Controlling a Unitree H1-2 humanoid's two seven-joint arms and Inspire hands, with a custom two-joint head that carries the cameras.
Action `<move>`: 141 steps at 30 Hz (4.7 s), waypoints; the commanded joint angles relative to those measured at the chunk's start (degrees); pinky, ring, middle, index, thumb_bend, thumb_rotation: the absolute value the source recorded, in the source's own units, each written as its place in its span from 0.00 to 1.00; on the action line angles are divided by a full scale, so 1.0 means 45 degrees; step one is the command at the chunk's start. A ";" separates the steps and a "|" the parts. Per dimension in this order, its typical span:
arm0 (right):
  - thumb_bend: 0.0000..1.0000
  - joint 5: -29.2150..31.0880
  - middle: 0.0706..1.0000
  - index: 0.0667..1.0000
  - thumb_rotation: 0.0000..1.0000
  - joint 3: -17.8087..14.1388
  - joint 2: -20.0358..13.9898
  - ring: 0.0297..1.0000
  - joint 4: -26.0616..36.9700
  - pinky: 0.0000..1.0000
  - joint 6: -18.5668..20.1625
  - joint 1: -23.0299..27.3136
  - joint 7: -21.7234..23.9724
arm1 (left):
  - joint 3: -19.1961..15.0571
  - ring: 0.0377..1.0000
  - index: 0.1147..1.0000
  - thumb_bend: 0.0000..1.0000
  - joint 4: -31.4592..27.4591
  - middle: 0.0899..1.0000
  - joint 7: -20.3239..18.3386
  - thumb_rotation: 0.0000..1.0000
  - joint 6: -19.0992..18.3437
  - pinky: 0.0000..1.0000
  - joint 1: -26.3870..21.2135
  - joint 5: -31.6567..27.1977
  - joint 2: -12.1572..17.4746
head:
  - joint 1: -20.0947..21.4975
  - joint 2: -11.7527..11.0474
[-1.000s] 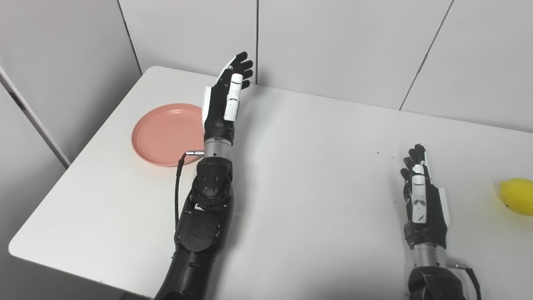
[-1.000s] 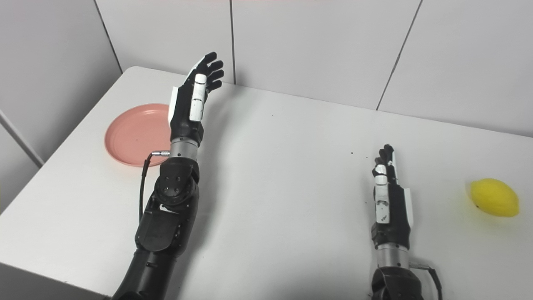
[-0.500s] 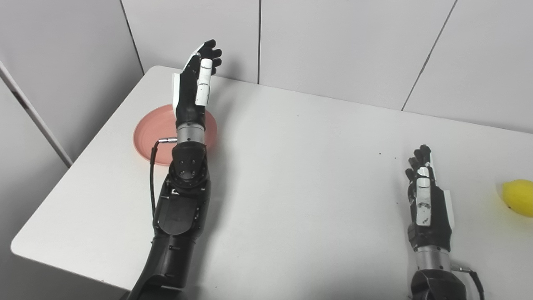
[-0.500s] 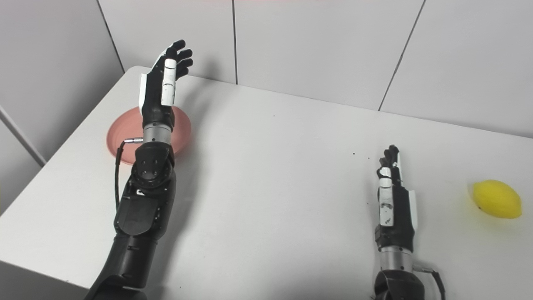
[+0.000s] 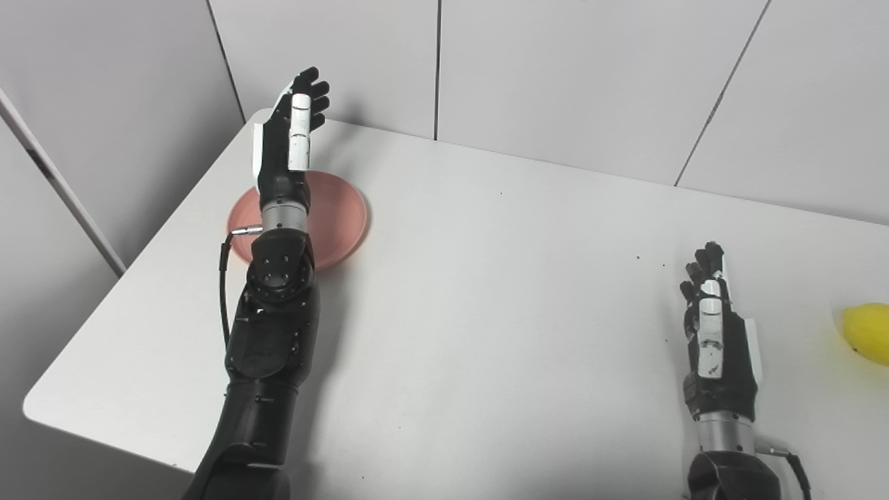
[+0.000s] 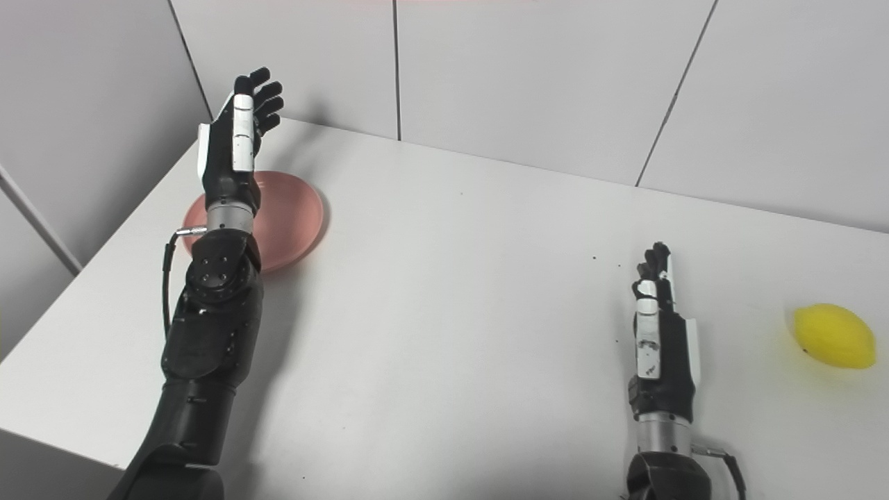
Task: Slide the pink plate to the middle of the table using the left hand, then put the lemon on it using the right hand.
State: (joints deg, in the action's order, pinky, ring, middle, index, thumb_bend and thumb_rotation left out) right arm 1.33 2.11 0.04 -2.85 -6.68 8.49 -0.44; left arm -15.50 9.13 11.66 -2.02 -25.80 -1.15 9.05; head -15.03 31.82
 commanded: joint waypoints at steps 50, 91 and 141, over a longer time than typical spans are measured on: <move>0.72 -0.0045 1.00 1.00 1.00 -0.0036 -0.0067 1.00 -0.0095 1.00 -0.0880 0.0316 0.0136 | -0.1249 0.71 0.69 0.90 0.3549 0.70 -0.2127 1.00 0.2522 0.68 0.0490 -0.1670 0.3609 | -0.0190 -0.0085; 0.70 0.0022 1.00 1.00 1.00 -0.0078 -0.0206 1.00 -0.0131 1.00 -0.0952 0.0400 0.0161 | -0.0054 0.80 0.74 0.80 0.4147 0.77 -0.2938 1.00 0.2568 0.81 0.0348 -0.2314 0.2502 | -0.0280 0.0168; 0.72 -0.0133 1.00 1.00 1.00 -0.0058 -0.0026 1.00 0.0534 1.00 -0.0301 0.0296 0.0057 | 0.3331 0.86 0.82 0.75 0.0556 0.83 -0.3655 1.00 -0.1049 0.88 0.0614 -0.0491 0.0183 | 0.0690 0.0732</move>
State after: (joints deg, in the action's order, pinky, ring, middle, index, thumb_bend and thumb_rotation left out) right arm 0.95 1.82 -0.30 -2.77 -7.75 9.00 -0.40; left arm -0.87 13.12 -4.11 -6.40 -21.38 -3.65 10.35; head -11.96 35.15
